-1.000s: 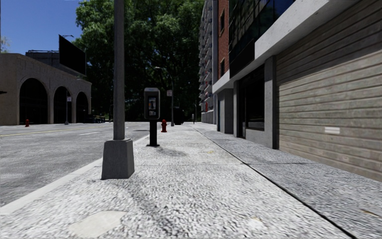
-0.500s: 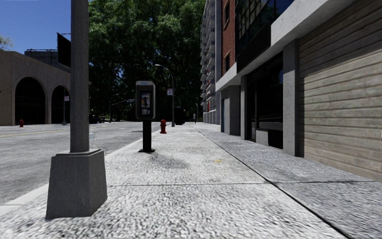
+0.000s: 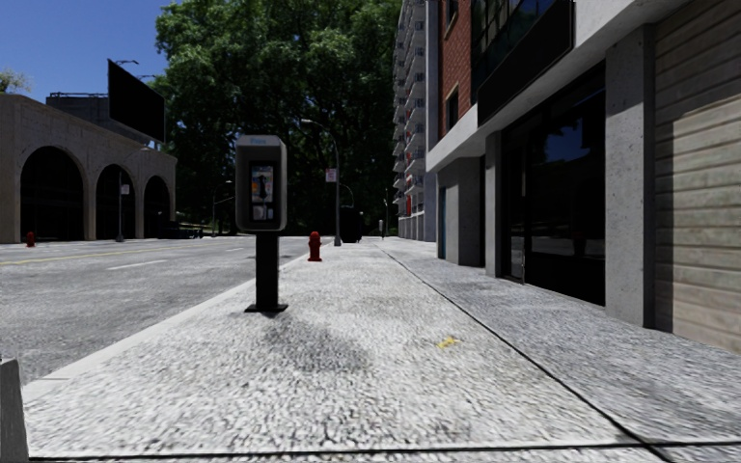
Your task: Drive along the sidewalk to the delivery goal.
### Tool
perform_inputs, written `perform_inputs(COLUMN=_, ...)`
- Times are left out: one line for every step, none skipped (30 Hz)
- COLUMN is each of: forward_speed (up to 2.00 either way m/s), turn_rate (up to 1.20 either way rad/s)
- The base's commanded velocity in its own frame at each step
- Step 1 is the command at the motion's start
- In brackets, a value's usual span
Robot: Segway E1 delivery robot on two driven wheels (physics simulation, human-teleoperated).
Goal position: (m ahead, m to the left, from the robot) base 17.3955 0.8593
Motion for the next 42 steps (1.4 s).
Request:
perform_inputs(forward_speed=2.00, turn_rate=0.00)
perform_inputs(forward_speed=2.00, turn_rate=0.00)
perform_inputs(forward_speed=2.00, turn_rate=0.00)
perform_inputs(forward_speed=2.00, turn_rate=0.00)
perform_inputs(forward_speed=2.00, turn_rate=0.00)
perform_inputs(forward_speed=2.00, turn_rate=0.02)
perform_inputs(forward_speed=2.00, turn_rate=0.03)
perform_inputs(forward_speed=2.00, turn_rate=0.03)
perform_inputs(forward_speed=2.00, turn_rate=0.03)
perform_inputs(forward_speed=2.00, turn_rate=0.03)
perform_inputs(forward_speed=2.00, turn_rate=0.03)
perform_inputs(forward_speed=2.00, turn_rate=0.03)
perform_inputs(forward_speed=2.00, turn_rate=0.03)
perform_inputs(forward_speed=2.00, turn_rate=0.03)
perform_inputs(forward_speed=2.00, turn_rate=0.07)
perform_inputs(forward_speed=2.00, turn_rate=0.18)
perform_inputs(forward_speed=2.00, turn_rate=0.22)
perform_inputs(forward_speed=2.00, turn_rate=0.23)
perform_inputs(forward_speed=2.00, turn_rate=0.23)
perform_inputs(forward_speed=2.00, turn_rate=0.23)
perform_inputs(forward_speed=2.00, turn_rate=0.09)
perform_inputs(forward_speed=2.00, turn_rate=0.00)
perform_inputs(forward_speed=2.00, turn_rate=0.00)
perform_inputs(forward_speed=2.00, turn_rate=0.00)
perform_inputs(forward_speed=2.00, turn_rate=0.00)
perform_inputs(forward_speed=2.00, turn_rate=0.00)
perform_inputs(forward_speed=2.00, turn_rate=0.00)
perform_inputs(forward_speed=2.00, turn_rate=0.00)
perform_inputs(forward_speed=2.00, turn_rate=0.00)
perform_inputs(forward_speed=2.00, turn_rate=0.00)
perform_inputs(forward_speed=2.00, turn_rate=0.00)
perform_inputs(forward_speed=2.00, turn_rate=0.00)
perform_inputs(forward_speed=2.00, turn_rate=0.00)
perform_inputs(forward_speed=2.00, turn_rate=0.00)
perform_inputs(forward_speed=2.00, turn_rate=0.00)
perform_inputs(forward_speed=2.00, turn_rate=0.00)
perform_inputs(forward_speed=2.00, turn_rate=0.00)
perform_inputs(forward_speed=2.00, turn_rate=0.00)
perform_inputs(forward_speed=2.00, turn_rate=0.00)
perform_inputs(forward_speed=2.00, turn_rate=0.02)
perform_inputs(forward_speed=2.00, turn_rate=0.09)
perform_inputs(forward_speed=2.00, turn_rate=0.11)
